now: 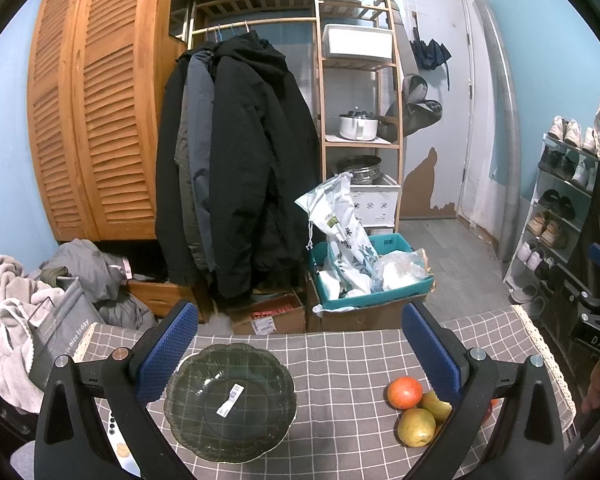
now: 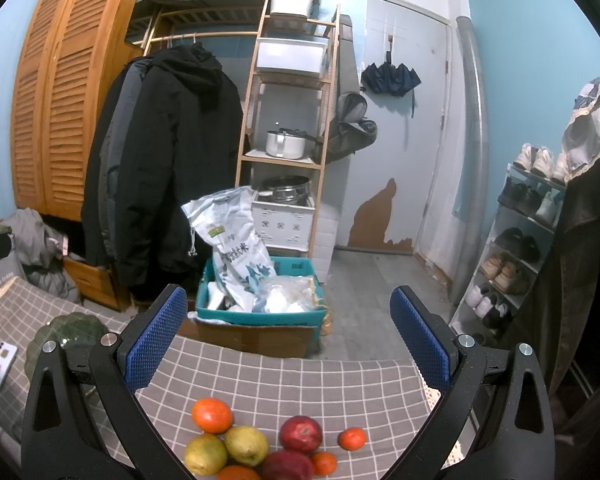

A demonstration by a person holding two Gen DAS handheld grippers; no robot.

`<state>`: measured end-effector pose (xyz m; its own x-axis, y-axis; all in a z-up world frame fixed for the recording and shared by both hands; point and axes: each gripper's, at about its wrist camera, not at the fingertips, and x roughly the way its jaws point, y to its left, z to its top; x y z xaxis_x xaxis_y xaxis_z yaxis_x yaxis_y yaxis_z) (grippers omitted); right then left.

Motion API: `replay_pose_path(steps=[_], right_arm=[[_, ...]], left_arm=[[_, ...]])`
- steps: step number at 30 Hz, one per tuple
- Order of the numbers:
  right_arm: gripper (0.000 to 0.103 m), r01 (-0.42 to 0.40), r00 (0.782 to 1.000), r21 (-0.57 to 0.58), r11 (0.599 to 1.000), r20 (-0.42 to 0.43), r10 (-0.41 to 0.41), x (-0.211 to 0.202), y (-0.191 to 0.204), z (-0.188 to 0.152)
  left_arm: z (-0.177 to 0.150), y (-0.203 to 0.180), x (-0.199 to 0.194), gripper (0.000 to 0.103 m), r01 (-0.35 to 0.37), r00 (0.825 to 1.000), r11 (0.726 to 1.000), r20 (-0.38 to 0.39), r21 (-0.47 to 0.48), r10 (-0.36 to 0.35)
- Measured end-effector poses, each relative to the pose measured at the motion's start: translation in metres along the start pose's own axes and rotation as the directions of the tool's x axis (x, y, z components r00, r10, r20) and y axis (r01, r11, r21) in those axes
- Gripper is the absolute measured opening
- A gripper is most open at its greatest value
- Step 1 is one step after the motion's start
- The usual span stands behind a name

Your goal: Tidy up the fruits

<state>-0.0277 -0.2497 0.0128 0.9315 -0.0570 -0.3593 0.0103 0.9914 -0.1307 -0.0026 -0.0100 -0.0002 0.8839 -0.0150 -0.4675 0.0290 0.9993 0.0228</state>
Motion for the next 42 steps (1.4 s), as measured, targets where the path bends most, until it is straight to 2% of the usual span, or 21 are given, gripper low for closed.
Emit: replay_pose_path(steps=[7,12,19,23,34,42], right_arm=[[0.100,0.004,1.000,-0.001,1.000,-0.004,-0.004,-0.002,0.004,0.003],[0.100,0.008,0.999,0.003,1.000,-0.032,-0.008,0.004,-0.011,-0.005],[0.100,0.003,0.991,0.018,1.000,-0.130,-0.001,0.016,-0.020,-0.016],[0.100,0.008,0.982,0.026,1.000,-0.191,-0.003,0.026,-0.024,-0.027],[0.100,0.002,0.927,0.026,1.000,-0.374,0.008,0.054,-0.035,-0.068],[0.100,-0.019,0.880,0.052,0.998,-0.472,0.042,0.071,-0.036,-0.098]], left_arm=[[-0.003,-0.008,0.001,0.103,0.013,1.000,1.000,-0.007,-0.001,-0.013],[-0.004,-0.010,0.007,0.103,0.026,0.999,1.000,-0.026,0.007,-0.026],[-0.012,-0.028,0.020,0.103,0.048,0.996,0.998,-0.082,0.040,-0.045],[-0.019,-0.037,0.031,0.103,0.086,0.988,0.995,-0.135,0.050,-0.078],[-0.047,-0.070,0.062,0.103,0.142,0.960,0.984,-0.258,0.104,-0.111],[-0.076,-0.091,0.088,0.103,0.183,0.920,0.975,-0.370,0.123,-0.127]])
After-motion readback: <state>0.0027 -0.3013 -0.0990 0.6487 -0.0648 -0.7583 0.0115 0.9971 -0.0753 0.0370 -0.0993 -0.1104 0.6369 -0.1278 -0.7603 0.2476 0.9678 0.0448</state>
